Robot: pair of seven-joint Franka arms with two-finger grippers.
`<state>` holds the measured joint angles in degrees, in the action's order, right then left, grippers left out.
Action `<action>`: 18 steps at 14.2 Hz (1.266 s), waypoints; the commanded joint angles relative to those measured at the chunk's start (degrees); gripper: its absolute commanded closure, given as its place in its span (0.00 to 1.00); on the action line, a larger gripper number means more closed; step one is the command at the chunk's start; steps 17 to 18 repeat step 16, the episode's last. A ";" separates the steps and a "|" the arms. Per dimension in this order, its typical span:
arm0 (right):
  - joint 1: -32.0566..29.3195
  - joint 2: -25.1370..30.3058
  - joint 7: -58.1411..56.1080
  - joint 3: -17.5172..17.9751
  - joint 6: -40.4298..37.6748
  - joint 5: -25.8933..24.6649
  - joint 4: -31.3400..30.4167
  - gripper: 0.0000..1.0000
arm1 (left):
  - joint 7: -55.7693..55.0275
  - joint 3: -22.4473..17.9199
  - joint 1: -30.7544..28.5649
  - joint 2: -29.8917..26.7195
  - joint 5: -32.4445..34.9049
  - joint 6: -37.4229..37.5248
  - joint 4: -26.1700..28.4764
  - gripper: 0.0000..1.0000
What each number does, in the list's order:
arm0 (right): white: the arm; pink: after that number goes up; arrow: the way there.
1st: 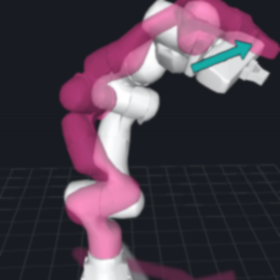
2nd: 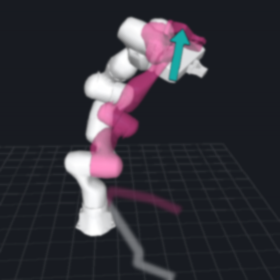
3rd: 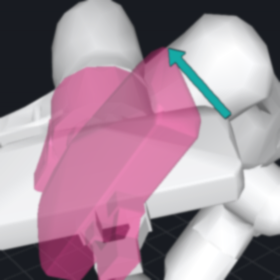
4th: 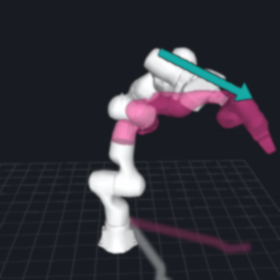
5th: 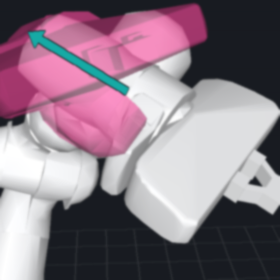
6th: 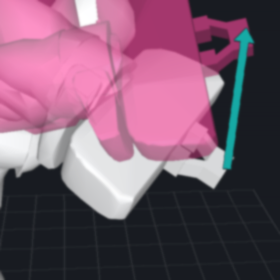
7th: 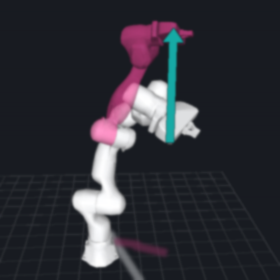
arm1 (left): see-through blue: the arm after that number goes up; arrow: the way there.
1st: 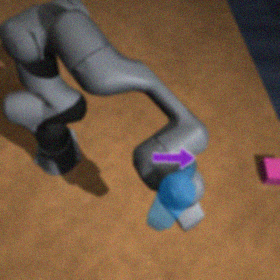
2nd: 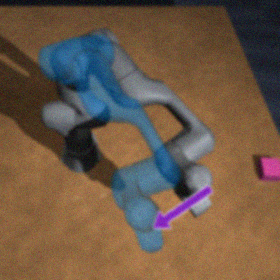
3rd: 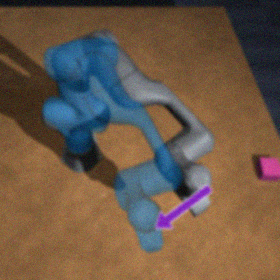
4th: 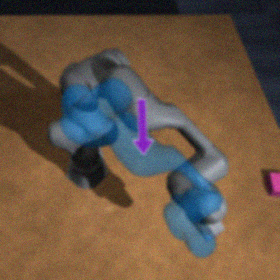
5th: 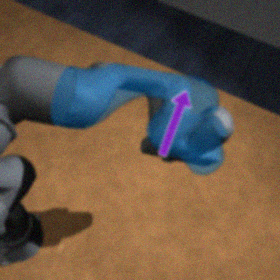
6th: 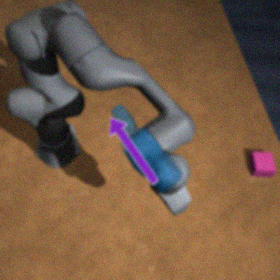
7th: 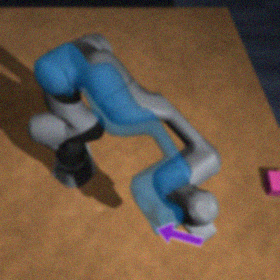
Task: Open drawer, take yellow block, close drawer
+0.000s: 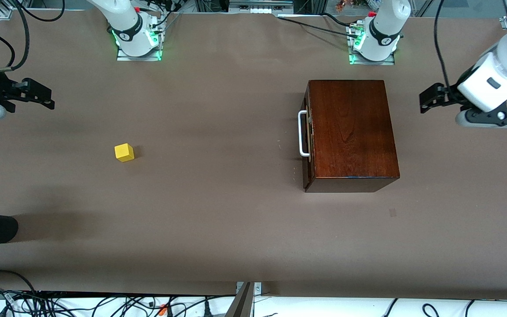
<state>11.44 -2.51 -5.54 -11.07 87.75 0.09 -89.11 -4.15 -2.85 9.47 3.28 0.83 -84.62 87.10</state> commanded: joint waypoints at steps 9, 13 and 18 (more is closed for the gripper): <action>-0.54 -0.57 -0.17 0.25 -0.30 -0.18 1.39 0.00 | 1.77 0.30 -0.33 -3.98 -0.56 -2.75 5.10 0.00; -0.54 -0.57 -0.17 0.25 -0.30 -0.18 1.39 0.00 | 1.77 0.30 -0.33 -3.98 -0.56 -2.83 5.01 0.00; -0.54 -0.57 -0.17 0.25 -0.30 -0.18 1.39 0.00 | 1.77 0.22 -0.33 -3.98 -0.56 -2.83 5.01 0.00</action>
